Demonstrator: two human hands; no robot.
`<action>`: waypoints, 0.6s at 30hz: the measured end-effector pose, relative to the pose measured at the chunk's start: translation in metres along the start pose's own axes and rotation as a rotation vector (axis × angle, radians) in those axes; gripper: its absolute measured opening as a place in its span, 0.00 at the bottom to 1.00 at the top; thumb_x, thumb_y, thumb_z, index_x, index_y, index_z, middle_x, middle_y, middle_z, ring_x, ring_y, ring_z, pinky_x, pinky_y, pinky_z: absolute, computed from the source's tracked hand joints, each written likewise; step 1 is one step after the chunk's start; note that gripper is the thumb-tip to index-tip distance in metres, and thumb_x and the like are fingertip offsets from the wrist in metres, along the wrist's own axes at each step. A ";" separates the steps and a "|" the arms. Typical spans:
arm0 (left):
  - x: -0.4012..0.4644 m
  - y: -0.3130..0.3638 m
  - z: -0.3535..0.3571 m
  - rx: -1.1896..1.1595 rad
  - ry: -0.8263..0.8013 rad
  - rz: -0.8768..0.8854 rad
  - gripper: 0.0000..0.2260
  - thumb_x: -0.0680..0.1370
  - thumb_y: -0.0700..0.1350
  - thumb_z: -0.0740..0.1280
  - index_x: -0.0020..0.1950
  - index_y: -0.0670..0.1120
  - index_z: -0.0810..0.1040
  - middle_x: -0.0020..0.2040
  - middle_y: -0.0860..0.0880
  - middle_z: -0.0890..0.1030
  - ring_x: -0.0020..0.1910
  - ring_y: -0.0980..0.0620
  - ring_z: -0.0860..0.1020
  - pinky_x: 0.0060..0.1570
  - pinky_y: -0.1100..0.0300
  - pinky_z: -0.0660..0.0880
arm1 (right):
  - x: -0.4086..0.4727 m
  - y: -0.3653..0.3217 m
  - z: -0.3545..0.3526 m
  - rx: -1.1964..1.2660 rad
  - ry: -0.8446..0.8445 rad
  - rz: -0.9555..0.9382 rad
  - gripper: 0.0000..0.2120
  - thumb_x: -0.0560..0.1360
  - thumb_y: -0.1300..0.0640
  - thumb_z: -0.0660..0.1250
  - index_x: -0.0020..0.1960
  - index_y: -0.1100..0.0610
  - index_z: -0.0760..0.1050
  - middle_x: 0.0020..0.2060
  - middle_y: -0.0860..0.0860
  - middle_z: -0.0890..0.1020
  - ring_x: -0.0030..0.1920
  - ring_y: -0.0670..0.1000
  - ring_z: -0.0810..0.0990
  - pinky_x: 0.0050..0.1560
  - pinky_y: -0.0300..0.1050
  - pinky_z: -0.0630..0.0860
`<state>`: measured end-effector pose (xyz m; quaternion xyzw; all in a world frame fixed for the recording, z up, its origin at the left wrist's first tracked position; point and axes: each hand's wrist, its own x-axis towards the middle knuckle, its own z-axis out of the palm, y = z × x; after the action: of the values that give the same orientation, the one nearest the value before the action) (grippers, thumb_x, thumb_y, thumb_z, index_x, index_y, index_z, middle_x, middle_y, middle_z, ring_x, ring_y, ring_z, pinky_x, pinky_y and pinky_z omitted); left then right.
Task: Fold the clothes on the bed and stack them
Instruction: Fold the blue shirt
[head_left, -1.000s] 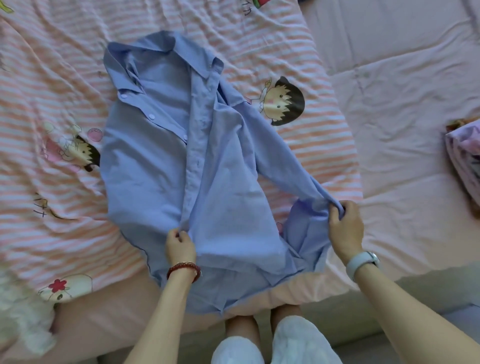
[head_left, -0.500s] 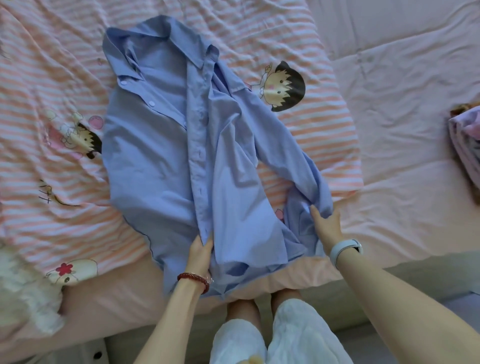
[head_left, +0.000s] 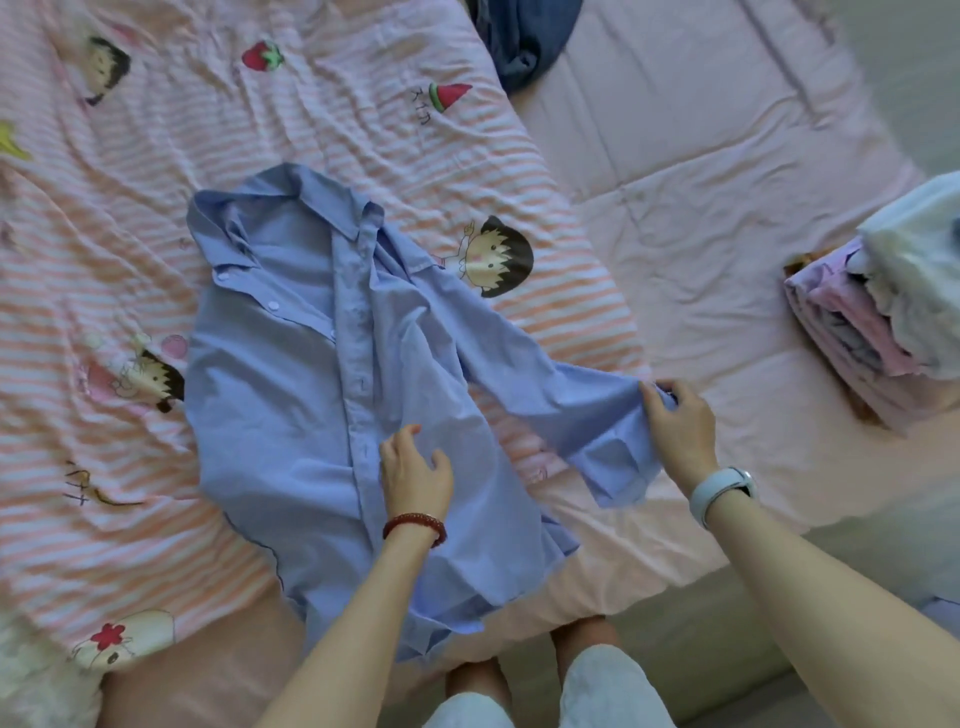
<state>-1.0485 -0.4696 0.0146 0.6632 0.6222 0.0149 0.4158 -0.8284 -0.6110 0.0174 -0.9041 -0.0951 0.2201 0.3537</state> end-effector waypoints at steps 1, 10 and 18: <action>0.007 0.021 0.003 0.002 -0.018 0.045 0.18 0.77 0.37 0.62 0.67 0.40 0.68 0.67 0.40 0.66 0.66 0.42 0.67 0.64 0.56 0.62 | 0.016 -0.009 -0.014 -0.022 0.027 -0.032 0.10 0.77 0.56 0.63 0.51 0.62 0.77 0.50 0.59 0.80 0.52 0.60 0.76 0.48 0.47 0.67; 0.086 0.175 0.060 0.080 -0.008 0.287 0.18 0.78 0.40 0.61 0.68 0.41 0.67 0.67 0.43 0.66 0.65 0.45 0.68 0.63 0.57 0.63 | 0.208 -0.062 -0.114 -0.084 0.422 -0.276 0.14 0.77 0.54 0.59 0.52 0.61 0.77 0.50 0.62 0.78 0.53 0.62 0.75 0.55 0.53 0.67; 0.188 0.208 0.096 0.792 -0.051 0.553 0.30 0.77 0.51 0.63 0.76 0.53 0.53 0.77 0.46 0.51 0.75 0.43 0.51 0.71 0.45 0.55 | 0.281 -0.003 -0.040 -0.133 0.146 -0.084 0.23 0.75 0.64 0.59 0.70 0.62 0.63 0.65 0.63 0.69 0.65 0.62 0.65 0.63 0.51 0.60</action>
<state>-0.7855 -0.3386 -0.0226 0.9111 0.3701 -0.1294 0.1268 -0.5612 -0.5407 -0.0475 -0.9345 -0.1212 0.1318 0.3076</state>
